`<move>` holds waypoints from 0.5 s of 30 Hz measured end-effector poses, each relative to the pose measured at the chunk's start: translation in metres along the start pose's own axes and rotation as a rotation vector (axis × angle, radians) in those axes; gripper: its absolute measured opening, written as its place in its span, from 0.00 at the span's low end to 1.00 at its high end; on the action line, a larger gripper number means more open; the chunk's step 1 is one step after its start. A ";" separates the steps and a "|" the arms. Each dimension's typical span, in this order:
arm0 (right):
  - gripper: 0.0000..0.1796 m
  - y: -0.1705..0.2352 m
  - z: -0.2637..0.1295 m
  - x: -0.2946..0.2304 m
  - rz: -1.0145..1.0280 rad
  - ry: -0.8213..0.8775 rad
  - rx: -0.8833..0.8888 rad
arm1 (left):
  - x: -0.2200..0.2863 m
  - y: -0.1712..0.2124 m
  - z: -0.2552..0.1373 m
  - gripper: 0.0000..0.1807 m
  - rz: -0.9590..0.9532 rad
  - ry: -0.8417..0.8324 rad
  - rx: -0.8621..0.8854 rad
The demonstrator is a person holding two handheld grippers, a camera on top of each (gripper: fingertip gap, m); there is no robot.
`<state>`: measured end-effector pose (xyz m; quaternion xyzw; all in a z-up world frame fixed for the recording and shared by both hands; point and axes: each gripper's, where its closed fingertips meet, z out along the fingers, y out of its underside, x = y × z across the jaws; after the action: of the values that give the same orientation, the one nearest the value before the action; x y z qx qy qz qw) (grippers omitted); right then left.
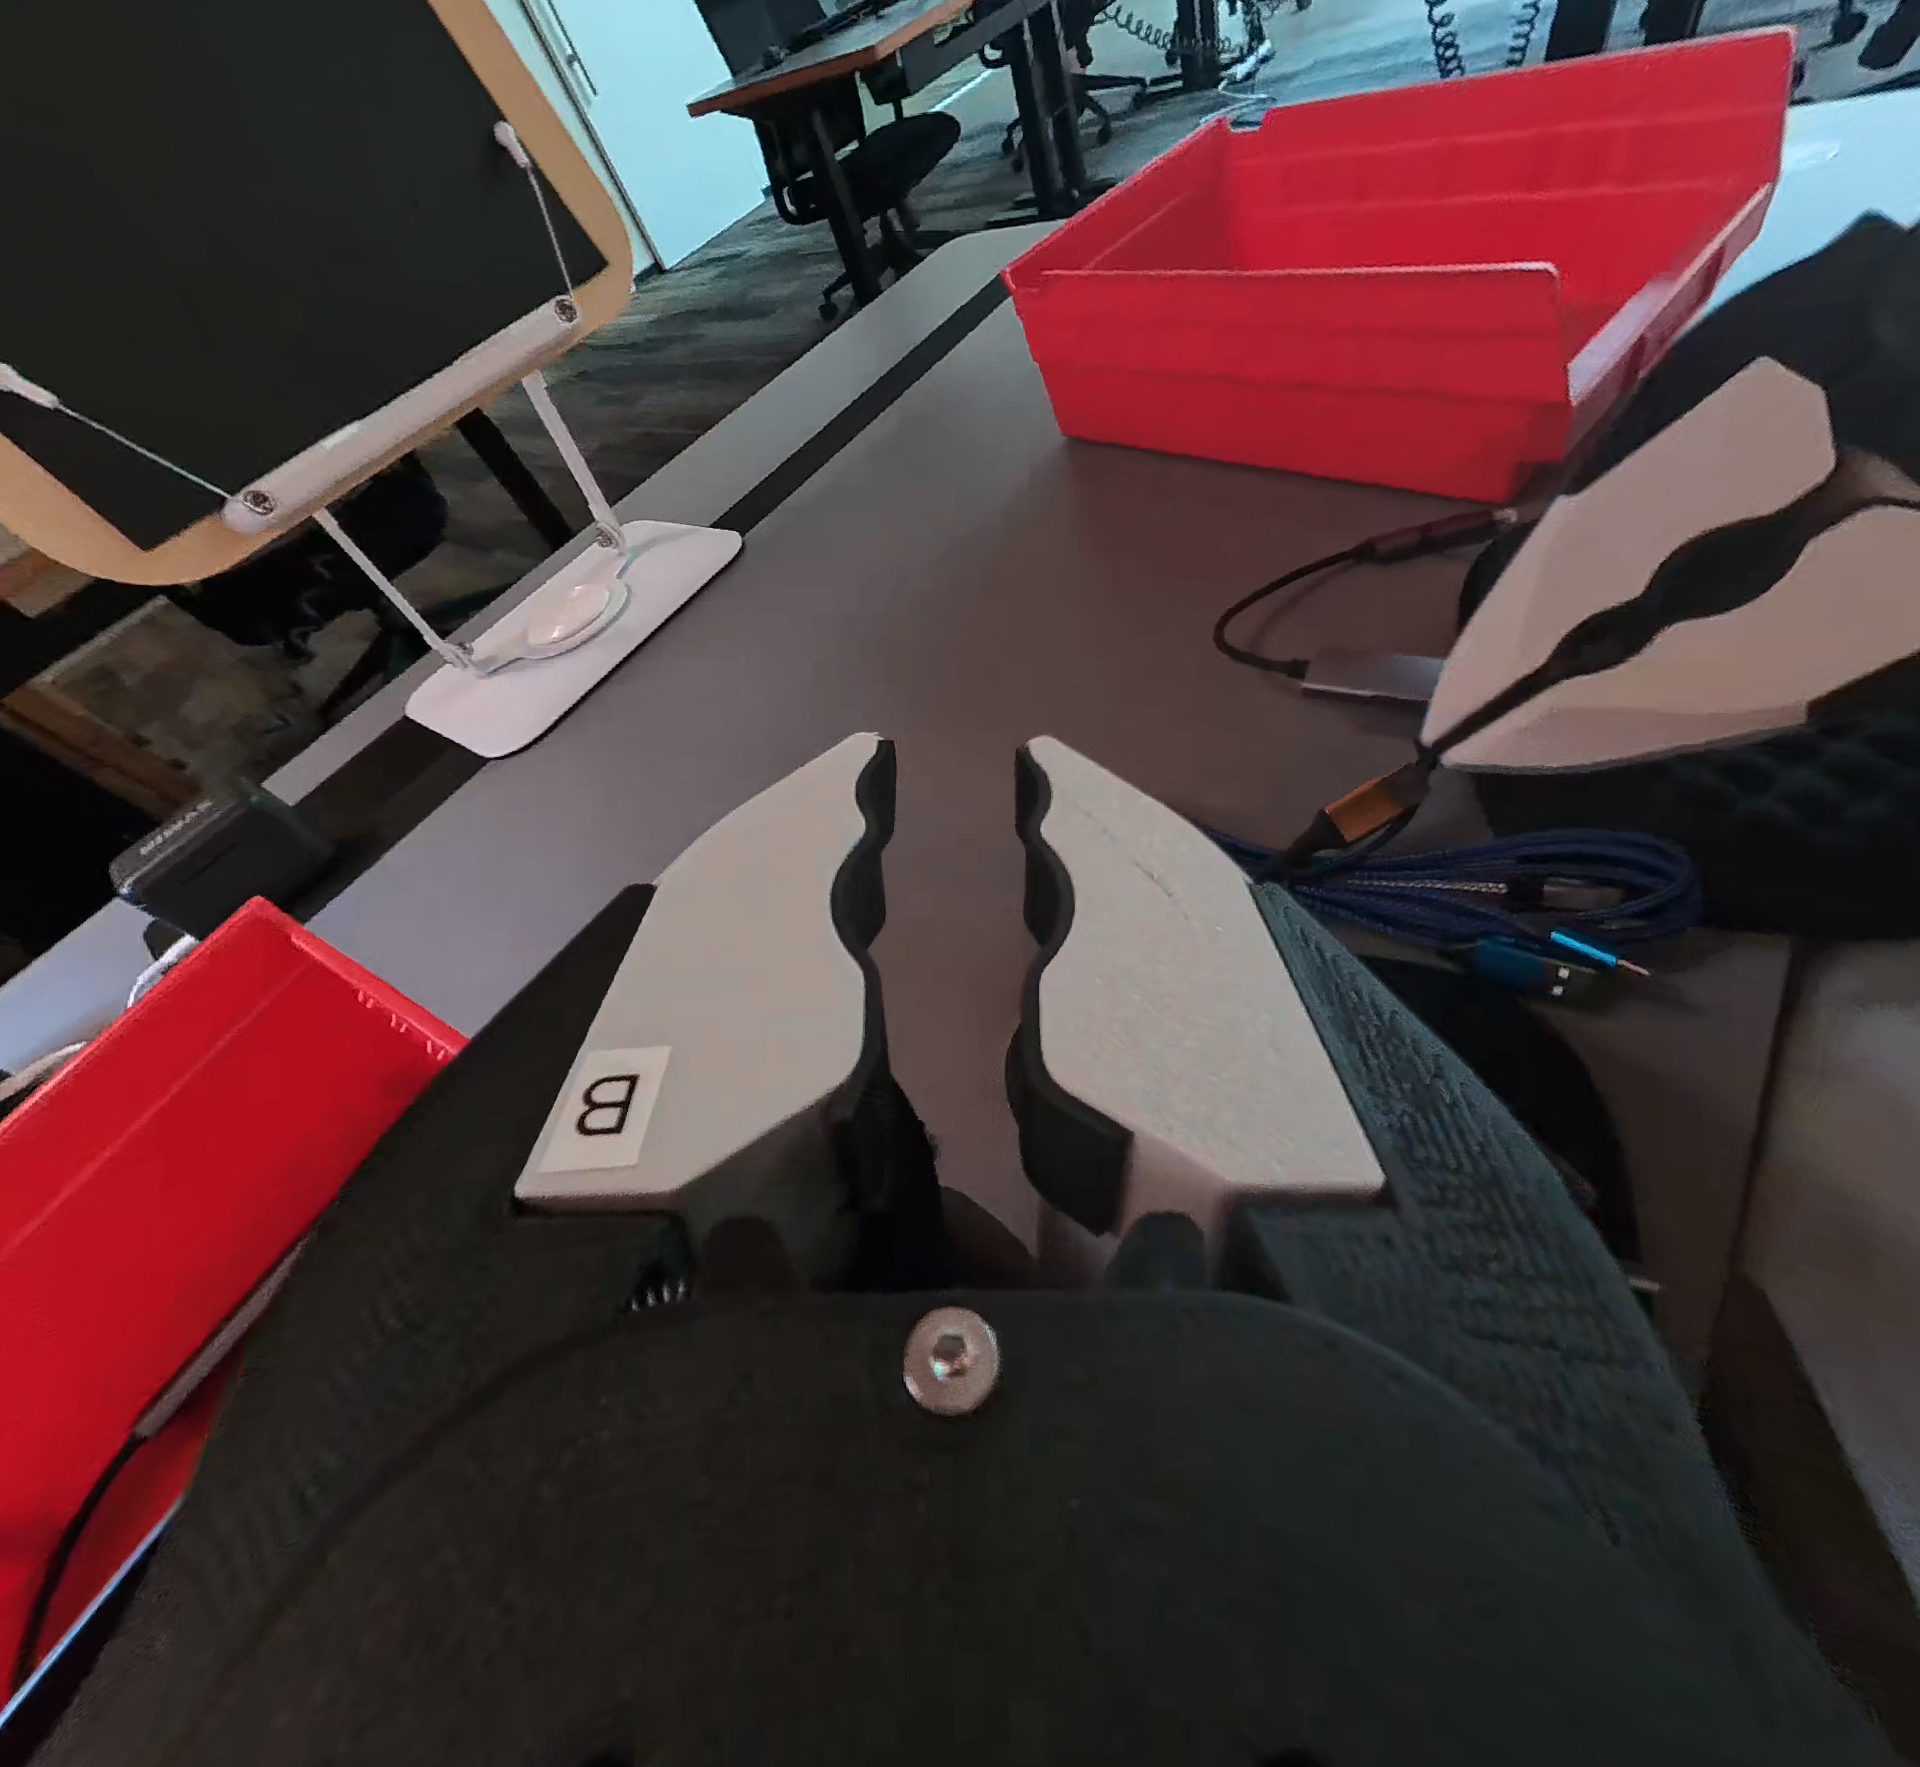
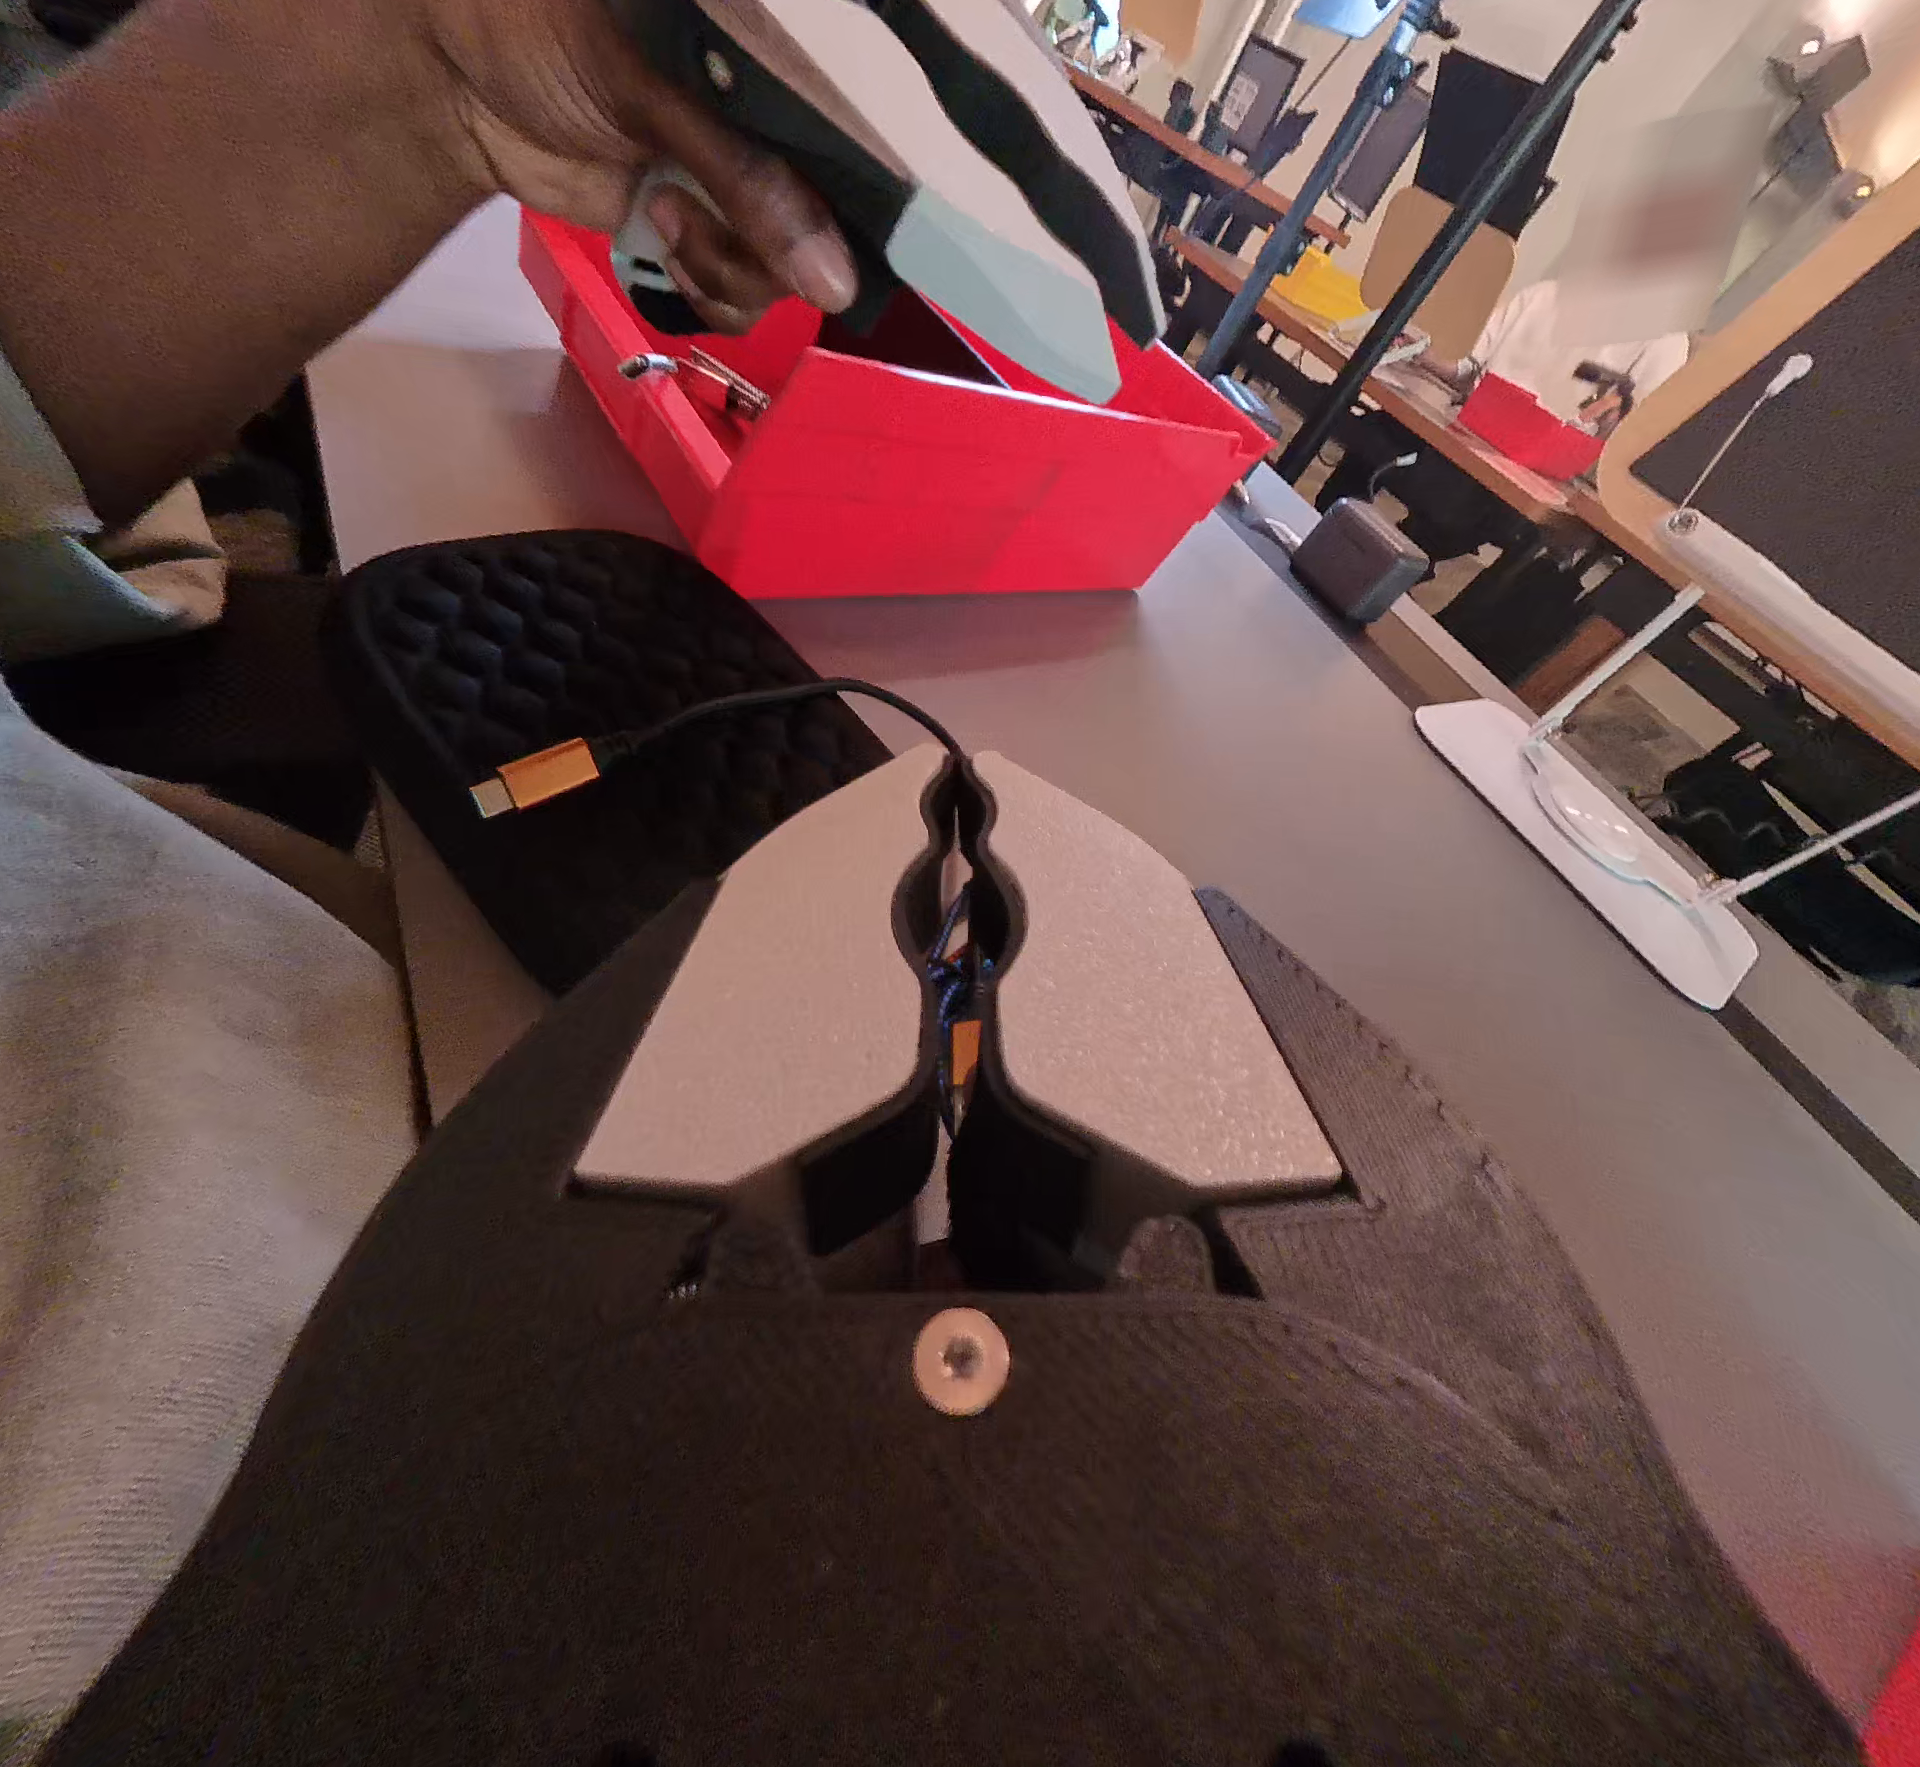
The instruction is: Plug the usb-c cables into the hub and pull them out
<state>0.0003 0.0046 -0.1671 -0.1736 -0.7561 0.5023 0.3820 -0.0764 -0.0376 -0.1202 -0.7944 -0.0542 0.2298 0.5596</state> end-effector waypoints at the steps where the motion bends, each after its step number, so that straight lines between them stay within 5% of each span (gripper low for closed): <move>1: 0.00 0.003 0.001 0.001 -0.003 0.006 -0.016 | 0.003 0.001 -0.002 0.12 0.015 0.006 0.001; 15: 0.00 0.006 -0.010 0.008 0.209 -0.036 -0.012 | 0.035 0.015 -0.045 0.14 0.098 0.183 0.011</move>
<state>0.0019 0.0186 -0.1672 -0.2449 -0.7437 0.5378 0.3126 -0.0286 -0.0705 -0.1326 -0.8106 0.0374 0.1836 0.5548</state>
